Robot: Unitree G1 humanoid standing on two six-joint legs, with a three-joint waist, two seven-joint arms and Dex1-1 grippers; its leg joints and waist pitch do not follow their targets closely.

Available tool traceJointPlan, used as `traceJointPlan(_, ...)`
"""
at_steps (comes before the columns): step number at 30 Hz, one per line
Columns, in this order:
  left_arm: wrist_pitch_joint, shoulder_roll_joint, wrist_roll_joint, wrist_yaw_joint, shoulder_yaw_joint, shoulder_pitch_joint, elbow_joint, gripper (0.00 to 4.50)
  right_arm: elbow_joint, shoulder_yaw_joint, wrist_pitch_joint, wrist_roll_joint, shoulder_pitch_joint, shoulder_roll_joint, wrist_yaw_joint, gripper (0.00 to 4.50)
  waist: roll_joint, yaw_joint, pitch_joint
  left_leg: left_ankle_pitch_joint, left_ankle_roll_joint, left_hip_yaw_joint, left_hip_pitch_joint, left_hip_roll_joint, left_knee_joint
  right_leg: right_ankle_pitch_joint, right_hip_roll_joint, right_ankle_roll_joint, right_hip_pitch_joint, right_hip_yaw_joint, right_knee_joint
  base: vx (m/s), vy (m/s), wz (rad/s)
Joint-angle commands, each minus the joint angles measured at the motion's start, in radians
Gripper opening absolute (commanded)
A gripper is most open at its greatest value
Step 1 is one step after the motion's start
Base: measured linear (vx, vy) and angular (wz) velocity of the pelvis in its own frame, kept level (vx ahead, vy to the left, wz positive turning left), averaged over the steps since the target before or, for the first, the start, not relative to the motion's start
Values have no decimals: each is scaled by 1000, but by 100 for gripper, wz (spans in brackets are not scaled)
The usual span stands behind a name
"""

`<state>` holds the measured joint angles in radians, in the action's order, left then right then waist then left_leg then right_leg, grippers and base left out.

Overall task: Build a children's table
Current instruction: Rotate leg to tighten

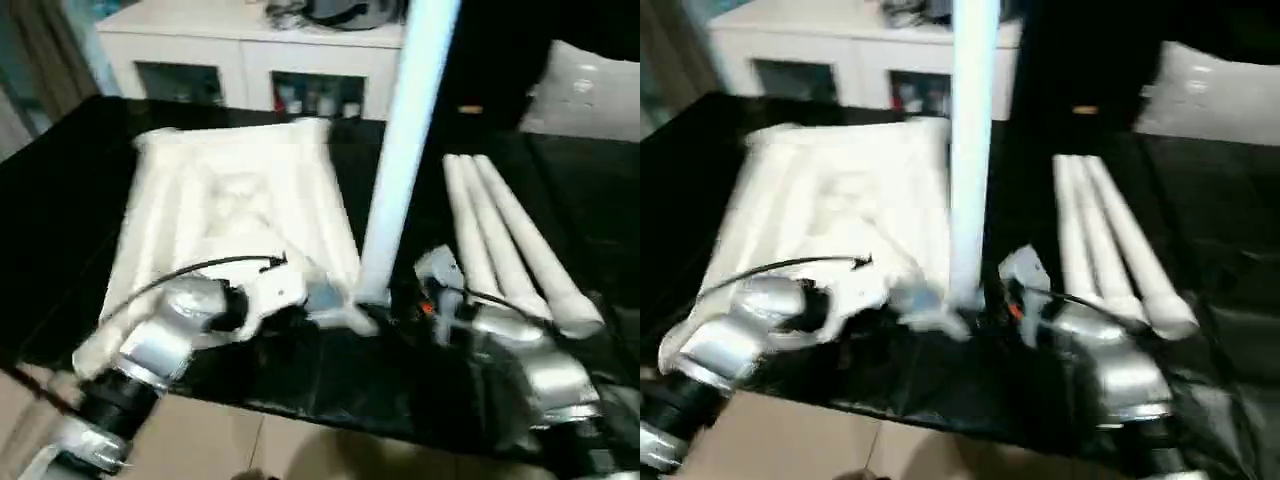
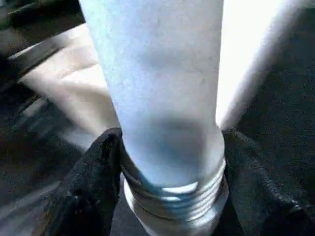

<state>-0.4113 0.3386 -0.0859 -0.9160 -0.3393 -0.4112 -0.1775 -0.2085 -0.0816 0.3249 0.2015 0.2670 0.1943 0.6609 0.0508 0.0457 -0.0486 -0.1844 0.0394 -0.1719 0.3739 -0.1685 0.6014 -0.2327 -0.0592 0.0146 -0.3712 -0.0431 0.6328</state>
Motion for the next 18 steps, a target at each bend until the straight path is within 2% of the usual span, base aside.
traceJointPlan(1, -52, -84, 9, 121, 11, -14, 59, 0, -37, -60, 39, -1, 11, -85, -82, 271, -10, 3, 46, -278, 23, 31, -11, -57, -84, -326, -92, 193, 25, 46, -99, 0, 0, 0)
traceJointPlan(2, -52, -84, 9, 121, 11, -14, 59, 0, -37, -60, 39, -1, 11, -85, -82, 271, -9, 3, 47, -280, 20, 30, -14, -57, -83, -328, -92, 190, 22, 48, -104, 0, 0, 0)
traceJointPlan(4, -110, -172, -12, 226, 27, -32, 57, 0, -85, -49, 28, -36, 36, -144, -193, 271, -9, 3, 50, -247, 7, 27, -12, -57, -81, -264, -88, 190, 21, 50, -101, 0, 0, 0)
traceJointPlan(6, -151, -227, -28, 284, 24, -40, 71, 0, -109, -61, 5, -84, 49, -160, -243, 271, -11, 4, 52, -220, -1, 27, -10, -56, -80, -223, -87, 193, 26, 48, -100, 0, 0, 0)
traceJointPlan(7, -161, -235, -33, 292, 21, -40, 77, 0, -112, -59, -6, -91, 49, -163, -247, 306, -11, 6, 53, -213, -6, 26, -10, -56, -79, -211, -88, 192, 27, 49, -100, 0, 0, 0)
traceJointPlan(8, -161, -236, -35, 293, 19, -40, 78, 0, -112, -57, -6, -90, 49, -164, -248, 327, -8, 8, 54, -203, -10, 26, -9, -56, -78, -194, -88, 192, 28, 49, -98, 0, 0, 0)
traceJointPlan(9, -169, -243, -45, 300, 10, -40, 86, 0, -111, -43, -8, -83, 47, -168, -250, 341, -9, 12, 58, -160, -27, 25, -6, -55, -75, -115, -85, 196, 33, 49, -92, 0, 0, 0)
traceJointPlan(11, -177, -236, -48, 299, 4, -39, 91, 0, -100, -35, -16, -81, 37, -157, -241, 341, -6, 15, 61, -128, -43, 25, -4, -55, -73, -49, -85, 205, 35, 47, -87, 0, 0, 0)
traceJointPlan(12, -177, -236, -48, 299, 4, -39, 91, 0, -100, -35, -16, -81, 37, -157, -241, 375, -7, 16, 62, -119, -47, 25, -3, -55, -72, -29, -84, 207, 35, 46, -86, 0, 0, 0)
traceJointPlan(13, -181, -219, -56, 297, 0, -39, 88, 0, -88, -43, -41, -93, 26, -135, -221, 385, -7, 16, 62, -109, -55, 25, -2, -55, -71, -3, -84, 212, 36, 45, -83, 0, 0, 0)
traceJointPlan(15, -178, -198, -71, 293, -1, -41, 78, 0, -70, -49, -63, -98, 10, -113, -194, 392, -5, 20, 63, -112, -64, 25, -1, -57, -70, 6, -85, 214, 35, 44, -83, 0, 0, 0)
traceJointPlan(18, -160, -165, -75, 275, -1, -44, 60, 0, -36, -38, -79, -83, -16, -74, -150, 434, -5, 18, 60, -120, -67, 26, 2, -57, -72, 2, -84, 215, 36, 43, -83, 0, 0, 0)
